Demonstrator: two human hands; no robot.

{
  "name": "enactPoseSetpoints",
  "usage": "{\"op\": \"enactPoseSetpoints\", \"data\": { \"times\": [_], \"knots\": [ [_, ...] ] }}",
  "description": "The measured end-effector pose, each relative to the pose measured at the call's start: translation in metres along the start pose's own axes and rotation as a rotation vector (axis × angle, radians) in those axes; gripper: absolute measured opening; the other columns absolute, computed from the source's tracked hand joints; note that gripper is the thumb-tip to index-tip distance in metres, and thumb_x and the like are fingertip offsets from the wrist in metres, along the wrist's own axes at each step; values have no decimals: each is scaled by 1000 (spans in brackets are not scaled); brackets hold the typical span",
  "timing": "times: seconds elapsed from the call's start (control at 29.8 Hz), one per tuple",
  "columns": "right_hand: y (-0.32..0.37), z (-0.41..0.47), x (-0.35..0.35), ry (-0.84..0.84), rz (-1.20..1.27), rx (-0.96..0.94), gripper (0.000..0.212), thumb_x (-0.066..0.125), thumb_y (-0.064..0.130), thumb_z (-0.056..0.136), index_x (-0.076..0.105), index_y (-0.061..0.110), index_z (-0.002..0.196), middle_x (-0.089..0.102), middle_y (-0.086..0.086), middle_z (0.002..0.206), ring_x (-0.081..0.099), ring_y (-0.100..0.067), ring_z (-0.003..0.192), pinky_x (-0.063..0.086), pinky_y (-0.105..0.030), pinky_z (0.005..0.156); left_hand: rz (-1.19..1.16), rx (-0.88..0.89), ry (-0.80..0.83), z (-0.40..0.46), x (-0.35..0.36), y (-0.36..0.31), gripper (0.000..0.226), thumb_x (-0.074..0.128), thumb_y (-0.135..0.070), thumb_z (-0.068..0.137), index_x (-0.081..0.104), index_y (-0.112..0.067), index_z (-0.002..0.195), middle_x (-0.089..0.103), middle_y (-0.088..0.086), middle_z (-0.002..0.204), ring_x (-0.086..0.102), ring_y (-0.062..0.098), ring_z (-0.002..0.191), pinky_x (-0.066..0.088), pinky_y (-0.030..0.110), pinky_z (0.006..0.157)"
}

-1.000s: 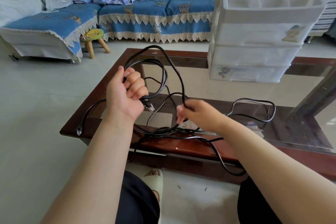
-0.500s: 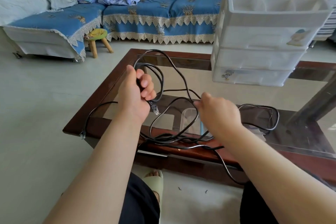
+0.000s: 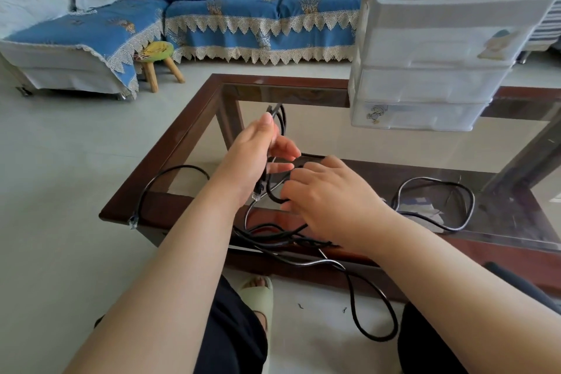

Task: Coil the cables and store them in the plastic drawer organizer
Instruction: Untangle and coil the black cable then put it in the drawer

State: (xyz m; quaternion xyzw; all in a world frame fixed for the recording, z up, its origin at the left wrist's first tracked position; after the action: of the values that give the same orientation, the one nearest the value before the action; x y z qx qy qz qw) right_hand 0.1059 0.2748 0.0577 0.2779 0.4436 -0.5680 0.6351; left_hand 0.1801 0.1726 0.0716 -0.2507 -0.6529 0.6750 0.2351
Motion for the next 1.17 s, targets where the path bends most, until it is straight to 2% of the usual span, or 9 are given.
{"op": "enactPoseSetpoints", "data": {
  "times": [0.07,0.13,0.3,0.44,0.57,0.7,0.94,1.04,1.17],
  "knots": [
    [0,2,-6,31,68,-40,28,40,37,89,65,25,83,68,8,92,62,-19,78,40,-33,67,98,-17,41,-1,3,5,46,24,-44,103,54,-27,71,68,3,76,63,17,78,51,37,73],
    [4,1,-9,54,134,-80,30,39,38,91,64,24,83,66,9,87,61,-19,77,41,-35,66,168,-36,92,-1,8,10,53,26,-50,100,59,-36,61,68,1,78,61,15,77,47,37,77],
    [2,0,-20,-66,193,-53,33,42,39,92,65,19,78,63,6,71,57,-20,69,42,-32,60,99,-134,201,-1,13,17,45,29,-45,102,43,-17,70,53,-5,63,47,12,59,40,27,61],
    [-27,0,-33,-222,221,159,48,51,60,83,59,16,65,49,7,58,48,-18,51,36,-28,50,-24,-245,351,-7,19,18,47,29,-42,102,45,-10,71,42,-1,47,42,16,38,39,25,44],
    [-52,-4,-33,-170,304,426,62,52,78,64,56,17,70,50,9,54,48,-15,48,39,-27,46,-267,-434,555,-13,28,19,53,33,-46,96,54,-16,57,34,-5,42,26,4,26,23,16,31],
    [-76,-10,-19,49,580,605,56,55,75,57,57,23,78,59,9,69,54,-9,64,44,-27,60,-453,-560,576,-14,35,23,41,32,-42,98,49,-14,73,30,-8,40,24,0,24,15,13,29],
    [-90,-22,-12,231,954,599,53,52,66,73,69,19,90,72,0,84,65,-20,82,51,-30,71,-577,-605,644,-19,42,22,43,33,-40,98,49,-14,67,32,-9,39,11,4,31,14,14,30],
    [-82,-22,-9,308,1093,586,47,47,54,87,67,12,90,74,2,76,66,-7,68,44,-13,58,-569,-573,614,-18,40,20,43,34,-41,97,50,-14,67,31,-10,39,10,4,33,16,14,30],
    [-78,-21,-5,175,1003,628,42,46,46,94,64,12,76,70,-4,61,59,-6,49,46,-19,57,-534,-562,602,-18,41,21,44,33,-44,96,49,-14,68,30,-9,40,20,2,30,16,16,32]
  ]
}}
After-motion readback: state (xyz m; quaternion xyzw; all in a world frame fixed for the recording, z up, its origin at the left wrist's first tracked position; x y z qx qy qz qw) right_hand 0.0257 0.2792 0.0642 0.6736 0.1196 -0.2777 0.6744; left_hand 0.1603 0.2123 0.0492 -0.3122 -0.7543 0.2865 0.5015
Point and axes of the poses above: each hand's wrist, its own z-axis towards the middle knuckle, its own x-axis out of the palm, y = z × x, the point moved 4 cm from there along z, towards the middle knuckle
